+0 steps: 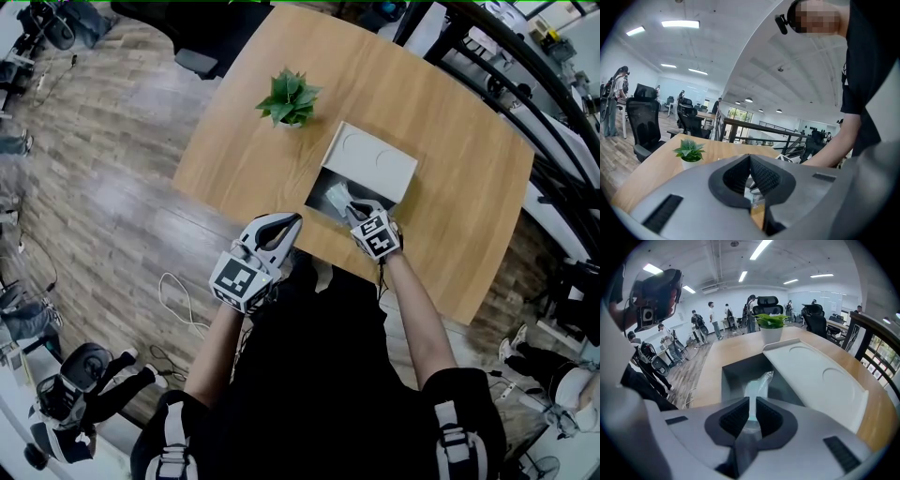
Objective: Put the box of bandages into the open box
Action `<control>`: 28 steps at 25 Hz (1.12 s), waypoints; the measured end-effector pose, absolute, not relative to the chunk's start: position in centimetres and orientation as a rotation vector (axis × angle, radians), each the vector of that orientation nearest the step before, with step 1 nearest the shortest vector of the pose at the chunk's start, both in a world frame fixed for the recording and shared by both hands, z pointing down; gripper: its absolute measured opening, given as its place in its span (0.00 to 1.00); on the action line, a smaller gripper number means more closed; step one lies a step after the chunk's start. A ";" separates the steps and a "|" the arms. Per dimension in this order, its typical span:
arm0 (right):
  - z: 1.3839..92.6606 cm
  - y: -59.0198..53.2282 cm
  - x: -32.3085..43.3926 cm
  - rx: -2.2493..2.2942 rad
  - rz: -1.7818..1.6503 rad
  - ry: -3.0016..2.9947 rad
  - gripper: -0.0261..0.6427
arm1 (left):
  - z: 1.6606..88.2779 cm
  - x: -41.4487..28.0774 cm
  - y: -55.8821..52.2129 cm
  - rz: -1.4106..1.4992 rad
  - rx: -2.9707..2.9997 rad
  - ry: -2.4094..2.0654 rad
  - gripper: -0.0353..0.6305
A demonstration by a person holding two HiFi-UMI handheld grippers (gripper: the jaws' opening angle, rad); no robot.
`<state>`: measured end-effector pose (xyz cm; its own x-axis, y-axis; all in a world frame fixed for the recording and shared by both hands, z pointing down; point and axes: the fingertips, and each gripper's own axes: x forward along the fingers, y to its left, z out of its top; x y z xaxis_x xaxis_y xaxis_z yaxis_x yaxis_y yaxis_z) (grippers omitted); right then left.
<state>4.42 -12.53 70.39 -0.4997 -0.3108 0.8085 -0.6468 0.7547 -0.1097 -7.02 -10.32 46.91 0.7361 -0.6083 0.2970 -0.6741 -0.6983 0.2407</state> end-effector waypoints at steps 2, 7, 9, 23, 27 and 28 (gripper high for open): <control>70.4 -12.7 4.4 0.726 0.519 -2.117 0.12 | 47.0 -7.1 -10.4 0.281 2.604 -0.995 0.09; 70.8 -12.8 4.5 0.738 0.525 -2.089 0.24 | 47.1 -7.1 -10.4 0.289 2.609 -0.990 0.09; 71.0 -13.0 4.8 0.757 0.517 -2.072 0.25 | 47.0 -7.0 -10.3 0.290 2.612 -0.989 0.09; 70.1 -13.7 6.6 0.868 0.478 -2.041 0.30 | 46.6 -6.7 -9.5 0.300 2.638 -0.968 0.09; 69.8 -12.4 7.0 0.880 0.500 -2.046 0.26 | 46.2 -6.6 -9.2 0.293 2.650 -0.960 0.09; 69.8 -12.2 7.1 0.889 0.502 -2.052 0.24 | 46.2 -6.6 -9.2 0.292 2.653 -0.958 0.09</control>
